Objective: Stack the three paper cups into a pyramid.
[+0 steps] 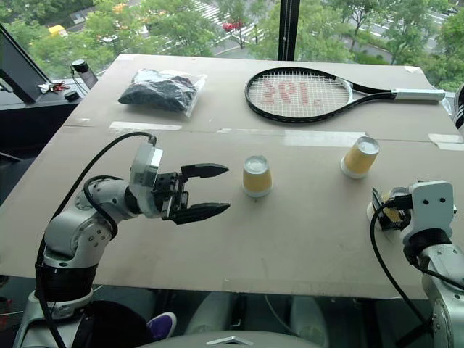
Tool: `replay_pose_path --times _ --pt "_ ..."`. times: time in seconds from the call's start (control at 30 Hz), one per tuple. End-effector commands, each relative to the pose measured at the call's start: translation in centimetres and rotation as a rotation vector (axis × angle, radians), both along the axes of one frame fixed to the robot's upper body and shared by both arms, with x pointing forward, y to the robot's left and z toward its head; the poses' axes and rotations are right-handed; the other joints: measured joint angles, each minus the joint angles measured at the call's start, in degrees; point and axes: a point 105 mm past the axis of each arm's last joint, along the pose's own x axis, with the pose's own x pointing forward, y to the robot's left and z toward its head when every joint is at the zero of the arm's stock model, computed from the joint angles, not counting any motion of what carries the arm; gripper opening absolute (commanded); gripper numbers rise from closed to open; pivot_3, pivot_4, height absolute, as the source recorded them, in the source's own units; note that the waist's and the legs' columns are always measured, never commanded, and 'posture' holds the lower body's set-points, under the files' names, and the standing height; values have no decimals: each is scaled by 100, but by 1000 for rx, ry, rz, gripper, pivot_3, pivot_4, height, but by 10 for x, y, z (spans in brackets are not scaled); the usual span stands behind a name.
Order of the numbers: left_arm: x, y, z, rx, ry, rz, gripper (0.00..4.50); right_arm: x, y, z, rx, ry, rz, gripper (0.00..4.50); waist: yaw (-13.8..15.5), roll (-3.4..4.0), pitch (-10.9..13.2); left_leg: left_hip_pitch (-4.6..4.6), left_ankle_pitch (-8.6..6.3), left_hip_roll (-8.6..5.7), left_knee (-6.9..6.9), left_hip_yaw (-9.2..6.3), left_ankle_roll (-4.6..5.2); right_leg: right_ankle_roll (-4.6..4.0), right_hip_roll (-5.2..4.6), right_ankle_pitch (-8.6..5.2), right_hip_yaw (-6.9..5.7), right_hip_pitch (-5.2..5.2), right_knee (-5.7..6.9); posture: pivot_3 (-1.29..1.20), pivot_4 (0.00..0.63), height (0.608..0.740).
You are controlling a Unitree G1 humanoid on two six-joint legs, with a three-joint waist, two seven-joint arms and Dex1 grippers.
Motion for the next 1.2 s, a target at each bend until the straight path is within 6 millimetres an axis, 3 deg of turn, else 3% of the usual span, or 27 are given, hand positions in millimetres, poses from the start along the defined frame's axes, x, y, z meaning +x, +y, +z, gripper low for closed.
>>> replay_pose_path --times 0.03,0.33,0.43,0.53,0.63,0.73,0.9,1.07,1.2 --pt "-19 4 14 -41 -12 -93 4466 2 -8 1 53 20 -64 4500 -6 1 1 0 0 3 -1 -1 1 0 2 0 0 -1 1 0 150 740" --pt "-40 14 6 11 33 -194 4466 3 -15 1 138 32 -138 4500 1 3 2 0 -2 1 -1 3 4 1 2 0 -4 -1 -3 0 150 740" --pt "-41 14 5 15 36 -198 4500 2 -14 0 145 36 -136 3625 -7 4 2 0 -2 1 -2 2 4 1 3 0 -5 -1 -3 0 150 740" --pt "-40 11 7 17 33 -194 4500 2 -14 -1 156 35 -132 2284 -11 4 2 0 -2 1 -2 3 4 1 3 0 -7 -1 -3 0 150 740" --pt "-37 9 9 13 31 -173 4500 2 -8 9 161 -8 -89 2251 -11 4 2 0 -2 1 -2 3 4 1 3 0 -6 -1 -3 0 150 740" --pt "-28 11 8 -12 27 -93 4500 3 21 23 150 -32 101 2251 -16 13 6 0 -2 1 -2 3 4 1 3 0 -6 -1 -3 0 150 740" --pt "-16 26 -9 10 6 81 4500 9 81 32 116 -5 423 2251 -144 12 7 2 -3 2 -4 2 5 1 3 0 -2 -2 -4 0 150 740" --pt "-22 48 -15 27 46 137 4500 52 120 39 60 -7 538 2251 -222 8 10 5 -3 3 -5 4 5 1 4 0 -5 -6 -3 0 150 740" --pt "-26 56 -15 33 34 185 4500 69 140 43 46 -8 598 2251 -124 7 13 -5 -3 3 -11 -4 4 -1 0 0 -5 -14 -8 0 150 740"
